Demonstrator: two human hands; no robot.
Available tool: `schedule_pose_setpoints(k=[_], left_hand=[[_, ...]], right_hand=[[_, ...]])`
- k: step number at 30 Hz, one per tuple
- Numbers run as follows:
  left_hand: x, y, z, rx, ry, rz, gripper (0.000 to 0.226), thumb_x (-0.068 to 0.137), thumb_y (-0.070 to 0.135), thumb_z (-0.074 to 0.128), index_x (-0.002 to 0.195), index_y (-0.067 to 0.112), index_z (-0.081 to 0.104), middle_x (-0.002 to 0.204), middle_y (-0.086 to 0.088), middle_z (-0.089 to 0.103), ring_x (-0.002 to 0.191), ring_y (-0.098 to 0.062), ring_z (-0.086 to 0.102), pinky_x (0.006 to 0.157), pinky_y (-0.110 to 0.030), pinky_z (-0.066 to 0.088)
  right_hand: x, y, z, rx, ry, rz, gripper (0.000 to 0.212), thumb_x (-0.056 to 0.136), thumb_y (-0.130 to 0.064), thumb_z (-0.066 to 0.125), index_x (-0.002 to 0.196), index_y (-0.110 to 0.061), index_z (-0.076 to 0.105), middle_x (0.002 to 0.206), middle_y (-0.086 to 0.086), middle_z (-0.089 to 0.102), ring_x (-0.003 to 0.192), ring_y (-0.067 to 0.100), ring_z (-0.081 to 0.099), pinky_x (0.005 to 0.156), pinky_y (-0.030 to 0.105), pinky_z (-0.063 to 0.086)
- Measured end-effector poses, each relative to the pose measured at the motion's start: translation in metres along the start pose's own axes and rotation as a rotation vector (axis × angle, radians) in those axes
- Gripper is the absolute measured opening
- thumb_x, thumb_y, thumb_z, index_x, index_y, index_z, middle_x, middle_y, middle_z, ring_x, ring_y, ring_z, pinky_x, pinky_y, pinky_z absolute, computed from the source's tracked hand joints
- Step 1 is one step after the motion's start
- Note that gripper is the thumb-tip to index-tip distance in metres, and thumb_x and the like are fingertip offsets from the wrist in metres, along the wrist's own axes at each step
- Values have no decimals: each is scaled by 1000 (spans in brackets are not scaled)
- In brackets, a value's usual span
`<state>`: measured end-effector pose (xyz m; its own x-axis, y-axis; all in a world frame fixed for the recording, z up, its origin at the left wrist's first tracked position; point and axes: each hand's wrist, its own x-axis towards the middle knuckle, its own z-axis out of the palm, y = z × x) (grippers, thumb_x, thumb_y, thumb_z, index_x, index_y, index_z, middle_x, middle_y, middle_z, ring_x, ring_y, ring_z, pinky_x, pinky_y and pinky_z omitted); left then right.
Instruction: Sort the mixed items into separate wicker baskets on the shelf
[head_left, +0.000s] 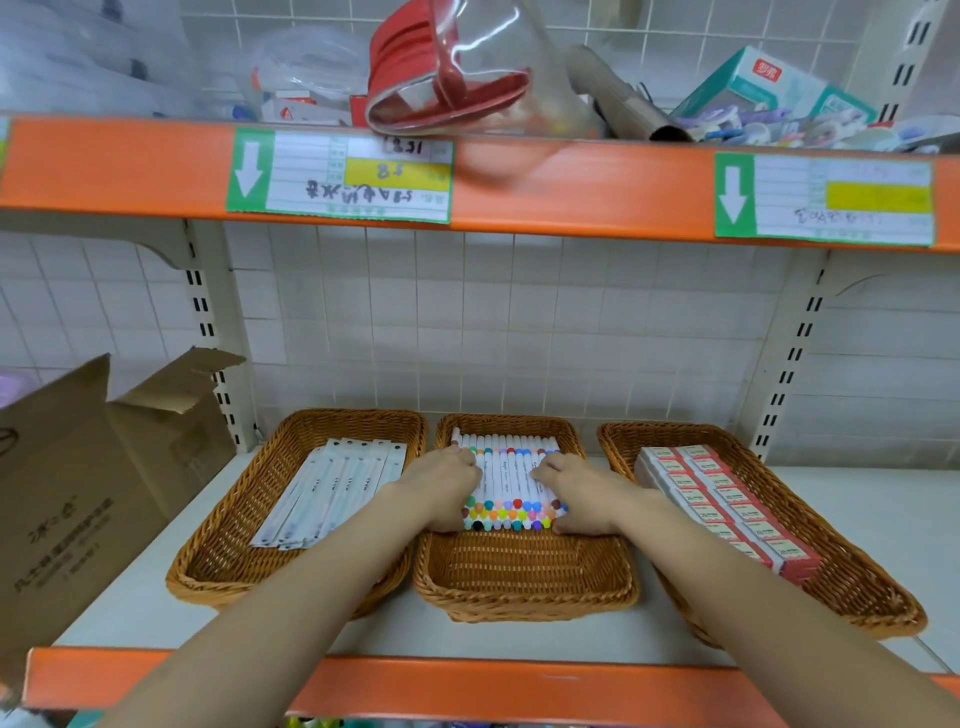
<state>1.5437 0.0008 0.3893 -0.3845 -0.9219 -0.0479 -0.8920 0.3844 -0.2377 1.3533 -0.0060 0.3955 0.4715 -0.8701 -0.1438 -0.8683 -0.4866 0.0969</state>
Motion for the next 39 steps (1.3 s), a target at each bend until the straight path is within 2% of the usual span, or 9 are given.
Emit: schedule_pose_setpoints(k=[3, 10, 17, 22, 25, 28, 33, 39], left_hand=[[3, 2, 1, 6, -12, 0, 72, 80, 34, 75, 140, 11, 44, 141, -7, 45, 130, -23, 40, 106, -37, 41], [5, 1, 3, -30, -25, -11, 75, 78, 33, 76, 140, 8, 43, 145, -9, 40, 133, -26, 38, 107, -40, 40], [7, -7, 4, -94, -18, -3, 68, 79, 35, 75, 135, 7, 50, 144, -9, 42, 132, -25, 39, 106, -40, 41], [9, -14, 4, -118, 10, 6, 57, 81, 34, 74, 127, 5, 56, 136, -10, 49, 127, -25, 44, 103, -40, 44], [9, -7, 1, -136, 39, 25, 50, 83, 38, 70, 121, 7, 58, 126, -7, 54, 119, -24, 49, 95, -37, 48], [10, -1, 3, -132, 69, 20, 47, 89, 35, 64, 125, 7, 56, 127, -9, 53, 116, -24, 51, 92, -36, 50], [13, 0, 6, -154, 97, 46, 46, 90, 37, 62, 125, 7, 55, 127, -9, 52, 116, -24, 50, 91, -36, 49], [19, 2, 7, -148, 90, 71, 43, 91, 36, 62, 122, 7, 57, 127, -9, 52, 115, -25, 50, 91, -37, 49]], right_hand=[[0, 3, -2, -8, -17, 3, 71, 90, -14, 63, 150, -15, 27, 154, 6, 26, 140, 23, 28, 112, 34, 34], [3, 10, -8, -5, -53, 5, 72, 89, -18, 67, 150, -15, 29, 154, 4, 27, 140, 22, 29, 114, 33, 29], [3, 12, -15, -9, -72, -1, 66, 90, -21, 64, 149, -15, 33, 154, 3, 29, 141, 20, 27, 114, 30, 24], [3, 12, -14, -2, -56, 1, 62, 92, -24, 62, 147, -16, 36, 154, 3, 31, 141, 19, 28, 114, 32, 24], [4, 6, -12, 23, -29, 3, 61, 92, -32, 62, 146, -18, 37, 153, 1, 32, 140, 19, 30, 114, 34, 28], [5, 1, -10, 15, 27, 34, 57, 93, -34, 60, 144, -20, 40, 151, 2, 36, 137, 19, 35, 110, 35, 36], [4, -6, -7, 15, 11, 30, 67, 92, -39, 61, 148, -18, 32, 155, 4, 28, 140, 21, 28, 112, 35, 32], [4, -12, -5, 12, 24, 58, 64, 94, -36, 59, 148, -16, 32, 155, 6, 28, 140, 22, 28, 111, 34, 31]])
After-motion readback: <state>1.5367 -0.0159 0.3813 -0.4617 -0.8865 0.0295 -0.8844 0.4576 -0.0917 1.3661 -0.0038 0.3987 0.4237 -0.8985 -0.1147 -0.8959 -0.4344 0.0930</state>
